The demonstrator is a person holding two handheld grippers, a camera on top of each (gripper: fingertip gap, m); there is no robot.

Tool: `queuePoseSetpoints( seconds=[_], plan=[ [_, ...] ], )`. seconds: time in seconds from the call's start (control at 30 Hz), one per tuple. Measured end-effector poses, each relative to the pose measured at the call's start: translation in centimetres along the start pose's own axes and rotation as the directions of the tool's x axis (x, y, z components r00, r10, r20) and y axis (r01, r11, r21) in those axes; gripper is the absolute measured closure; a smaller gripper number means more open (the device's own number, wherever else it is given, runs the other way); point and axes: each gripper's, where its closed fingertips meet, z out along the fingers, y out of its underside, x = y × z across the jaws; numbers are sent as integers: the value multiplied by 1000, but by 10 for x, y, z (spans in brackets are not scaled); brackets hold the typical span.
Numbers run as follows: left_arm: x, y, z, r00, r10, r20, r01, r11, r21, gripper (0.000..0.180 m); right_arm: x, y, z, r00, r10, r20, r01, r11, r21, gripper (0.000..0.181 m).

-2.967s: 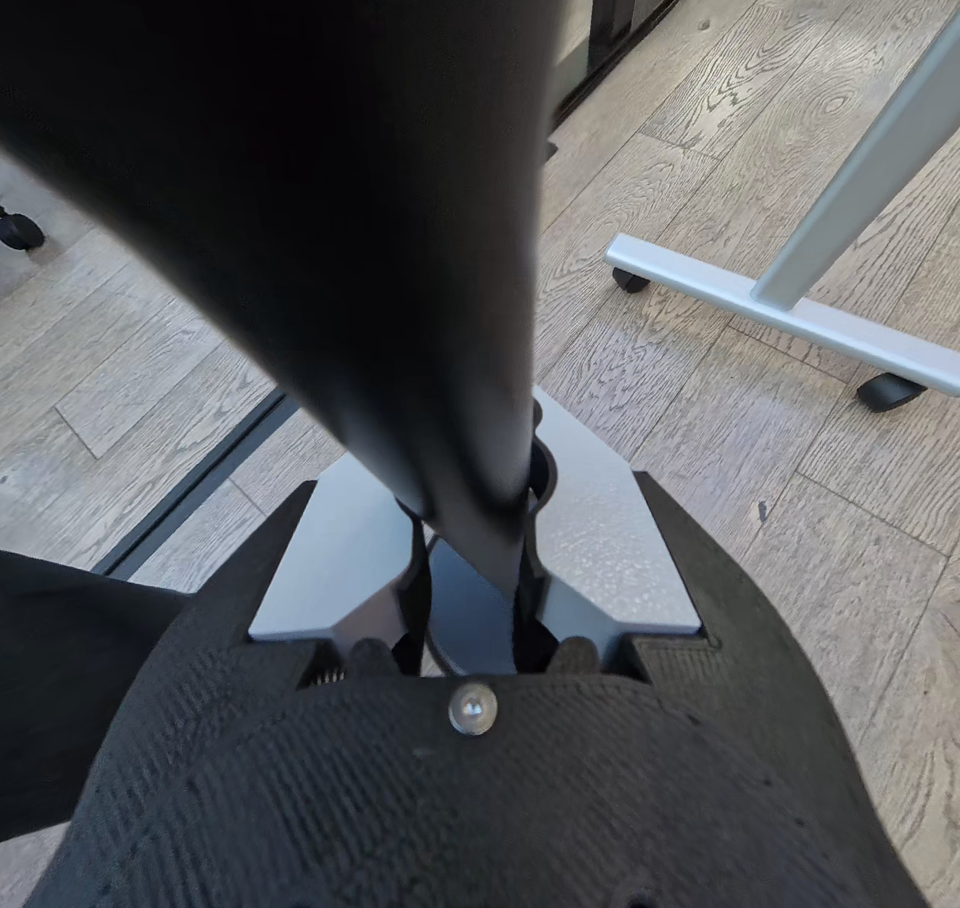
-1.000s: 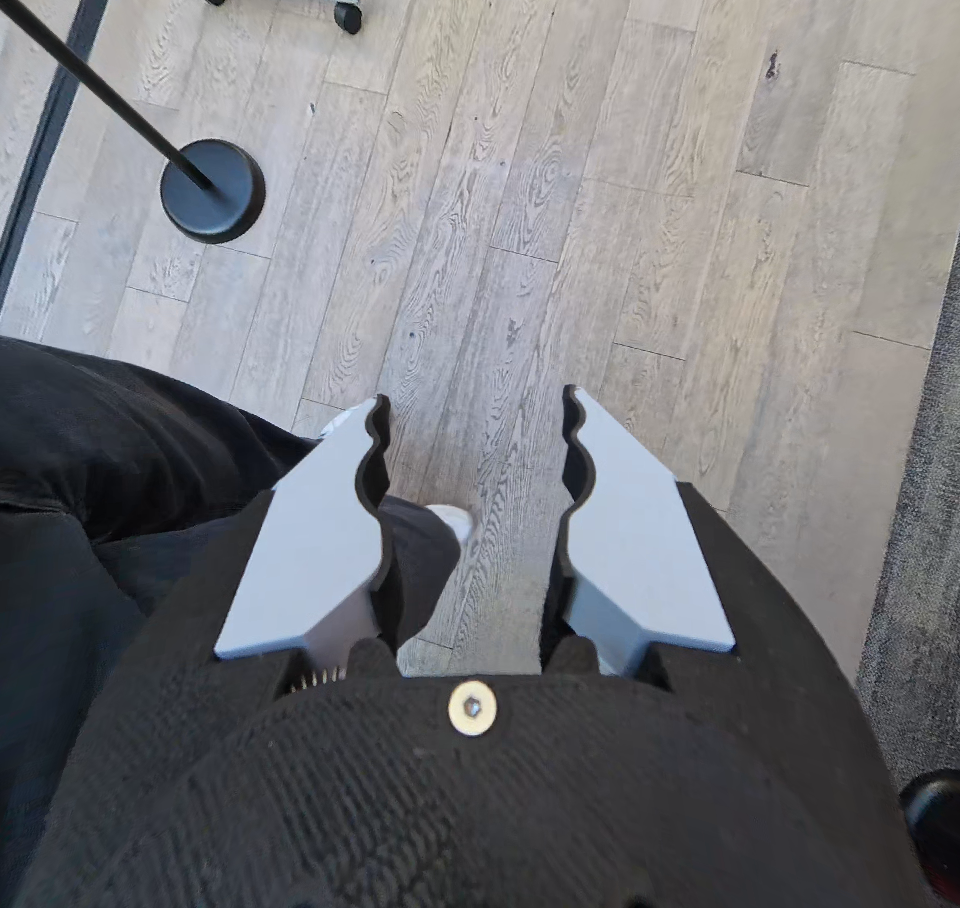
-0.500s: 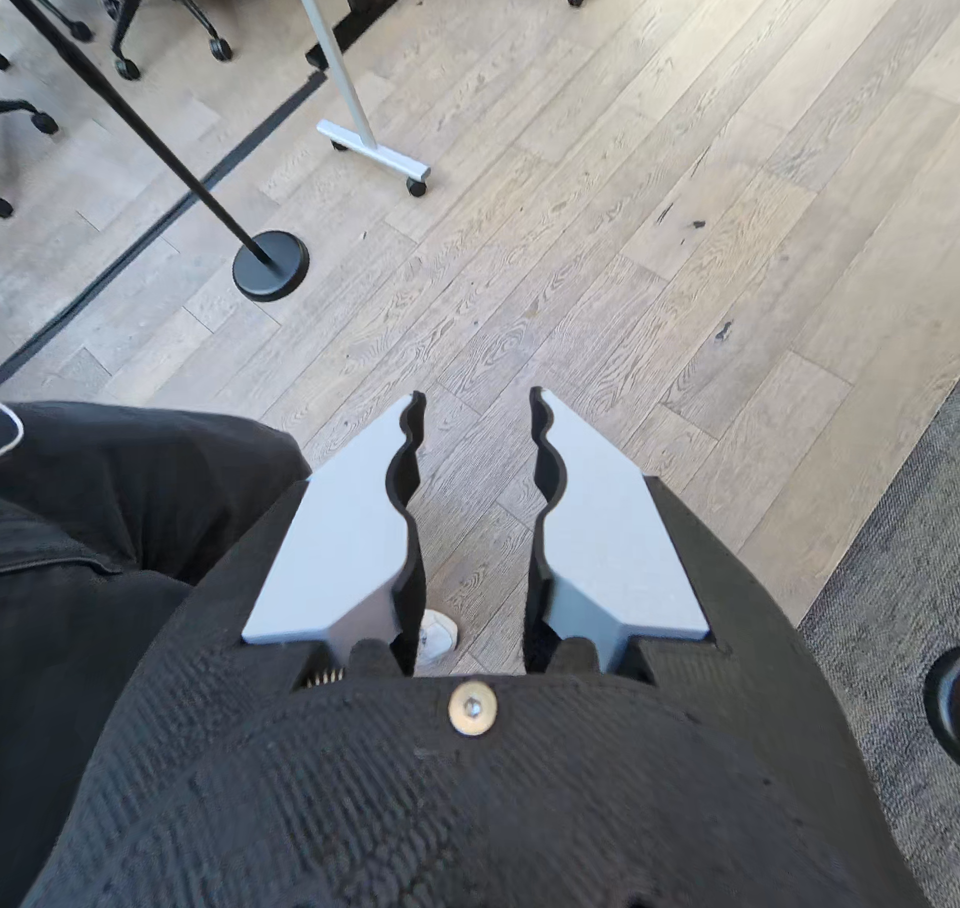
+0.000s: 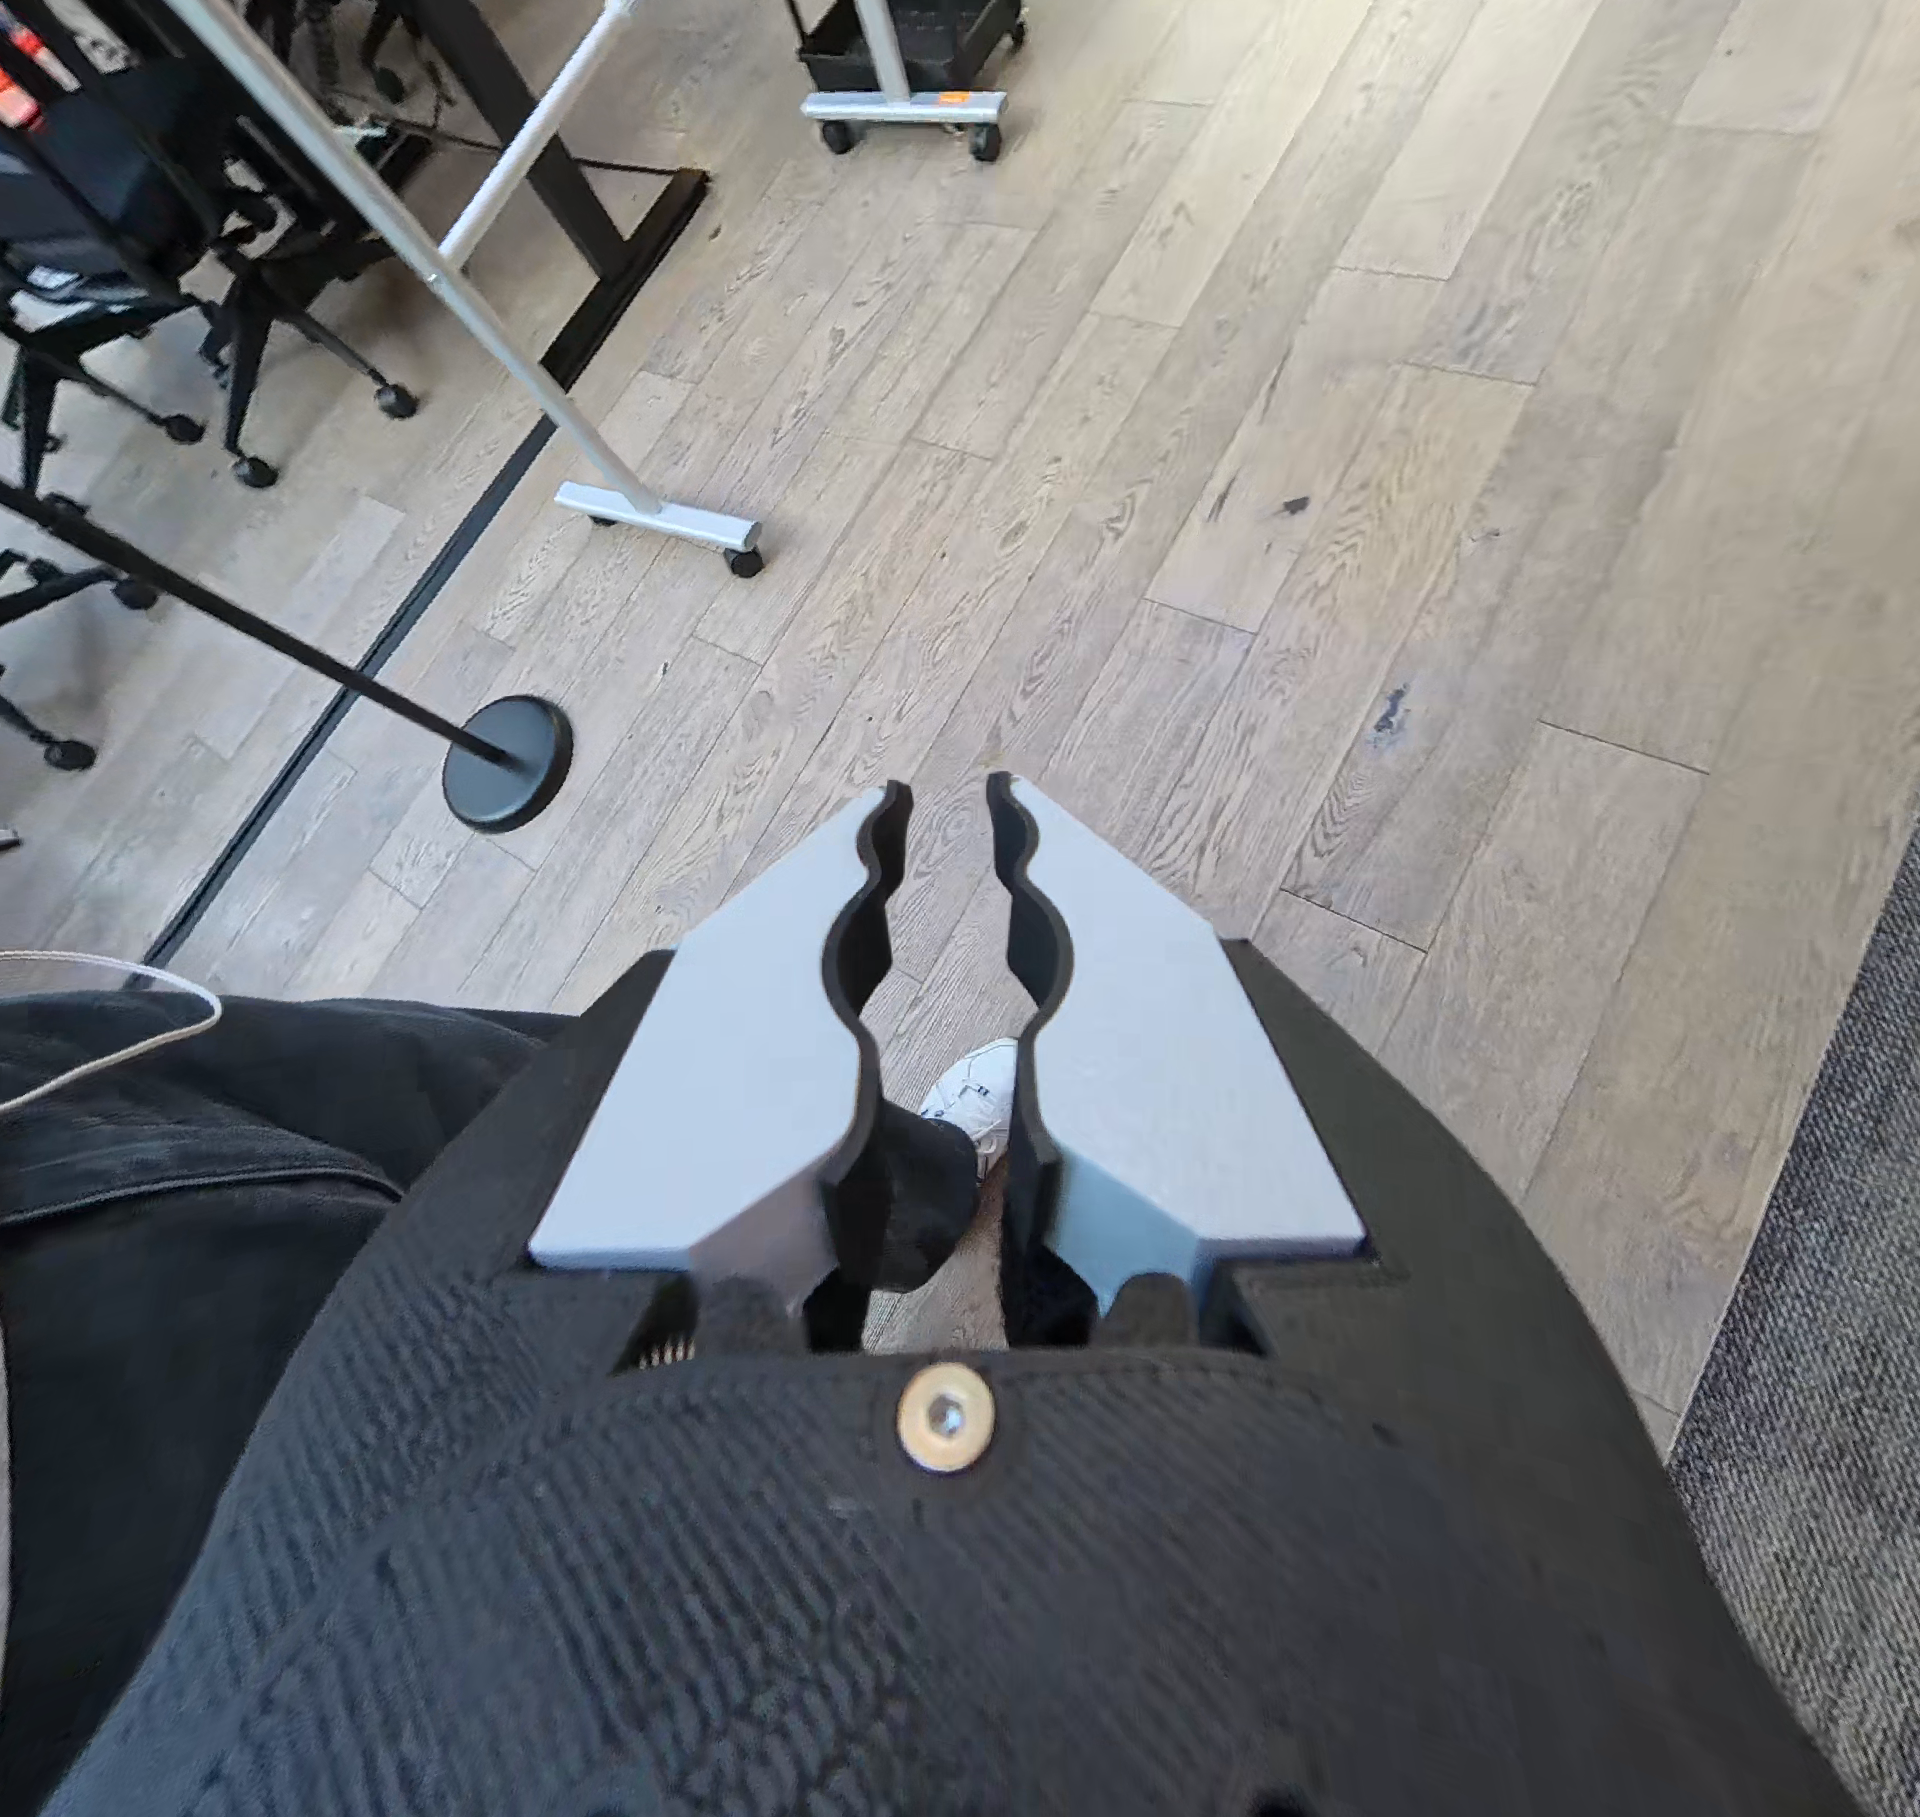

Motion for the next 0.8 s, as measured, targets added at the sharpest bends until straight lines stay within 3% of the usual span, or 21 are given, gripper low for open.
queuePoseSetpoints(
  seconds=[0.1,0.2,0.33,0.43,0.6,0.7,0.8],
  plan=[
    [82,-18,106,962,190,-196,-231,949,-214,176,57,-3,-28,984,96,-149,-90,995,48,164],
    [173,-26,199,840,338,-425,-502,783,-368,172,104,2,-87,900,183,-396,-118,976,184,163],
    [308,-28,315,583,438,-684,-777,546,-313,172,132,44,-170,754,158,-638,-55,982,178,145],
    [424,0,379,382,456,-804,-882,439,-170,169,139,87,-237,629,256,-734,-137,966,220,142],
    [617,131,392,175,245,-954,-881,471,-41,166,134,155,-338,391,493,-777,-276,869,412,137],
    [683,235,357,69,100,-993,-901,433,-19,164,133,199,-373,295,607,-738,-343,788,511,137],
    [706,328,323,30,-28,-999,-933,357,-39,162,138,229,-408,208,658,-724,-343,742,576,135]
  ],
)
